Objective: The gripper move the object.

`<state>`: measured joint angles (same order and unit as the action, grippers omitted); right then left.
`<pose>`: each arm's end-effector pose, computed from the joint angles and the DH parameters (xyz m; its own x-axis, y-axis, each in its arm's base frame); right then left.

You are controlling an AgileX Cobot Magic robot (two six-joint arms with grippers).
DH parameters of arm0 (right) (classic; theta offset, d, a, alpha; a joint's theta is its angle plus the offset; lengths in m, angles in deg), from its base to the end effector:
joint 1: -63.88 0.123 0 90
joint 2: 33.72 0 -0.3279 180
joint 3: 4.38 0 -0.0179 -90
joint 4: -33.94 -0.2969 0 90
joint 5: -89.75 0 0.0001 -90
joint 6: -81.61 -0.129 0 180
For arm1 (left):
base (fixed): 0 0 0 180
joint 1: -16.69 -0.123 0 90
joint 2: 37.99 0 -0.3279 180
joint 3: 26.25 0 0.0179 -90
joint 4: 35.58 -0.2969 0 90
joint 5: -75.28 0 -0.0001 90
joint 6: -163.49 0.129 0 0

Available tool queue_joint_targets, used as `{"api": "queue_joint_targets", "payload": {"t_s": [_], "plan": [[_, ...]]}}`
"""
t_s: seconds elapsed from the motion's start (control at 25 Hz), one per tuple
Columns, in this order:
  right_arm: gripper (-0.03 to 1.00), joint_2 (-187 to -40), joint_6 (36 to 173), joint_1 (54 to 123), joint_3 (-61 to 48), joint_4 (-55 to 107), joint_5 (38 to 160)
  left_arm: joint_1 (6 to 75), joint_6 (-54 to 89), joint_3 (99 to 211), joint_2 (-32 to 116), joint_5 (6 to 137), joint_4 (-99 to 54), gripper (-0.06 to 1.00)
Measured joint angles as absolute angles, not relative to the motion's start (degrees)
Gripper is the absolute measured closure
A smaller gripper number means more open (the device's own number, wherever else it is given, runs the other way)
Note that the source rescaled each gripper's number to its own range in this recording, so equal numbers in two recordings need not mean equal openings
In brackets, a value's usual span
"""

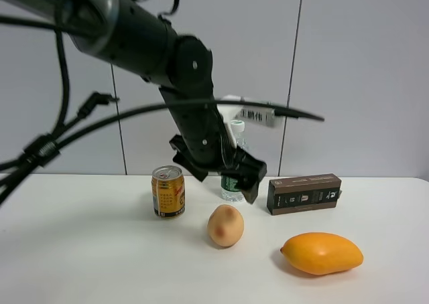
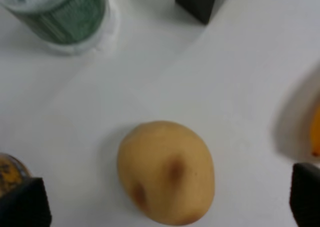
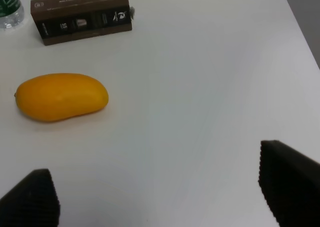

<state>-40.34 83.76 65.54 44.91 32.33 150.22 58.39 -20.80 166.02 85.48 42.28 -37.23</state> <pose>0.0255 0.0039 0.2847 -0.4427 -0.0365 -0.8959 -0.0613 0.9981 -0.0104 0.4042 -0.3574 0.2012 -0.6381 0.5006 -0.5850 0.6268 0.7790 -0.0170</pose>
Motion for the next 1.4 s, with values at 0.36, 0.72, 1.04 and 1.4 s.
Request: {"api": "queue_joint_targets", "payload": {"t_s": [0.36, 0.72, 1.04, 1.4], "plan": [[-0.03, -40.3, 83.8, 65.5, 44.9, 32.3, 150.2, 48.2, -20.9, 166.4, 71.3, 39.2, -42.5, -0.05], [-0.03, -40.3, 83.8, 65.5, 44.9, 32.3, 150.2, 25.1, -21.0, 165.2, 64.2, 32.3, -45.9, -0.05], [-0.03, -40.3, 83.8, 65.5, 44.9, 32.3, 150.2, 15.2, -21.0, 141.9, 46.9, 42.8, -43.6, -0.05], [-0.03, -40.3, 83.8, 65.5, 44.9, 32.3, 150.2, 2.0, -21.0, 115.5, 11.5, 44.5, -42.1, -0.05]]}}
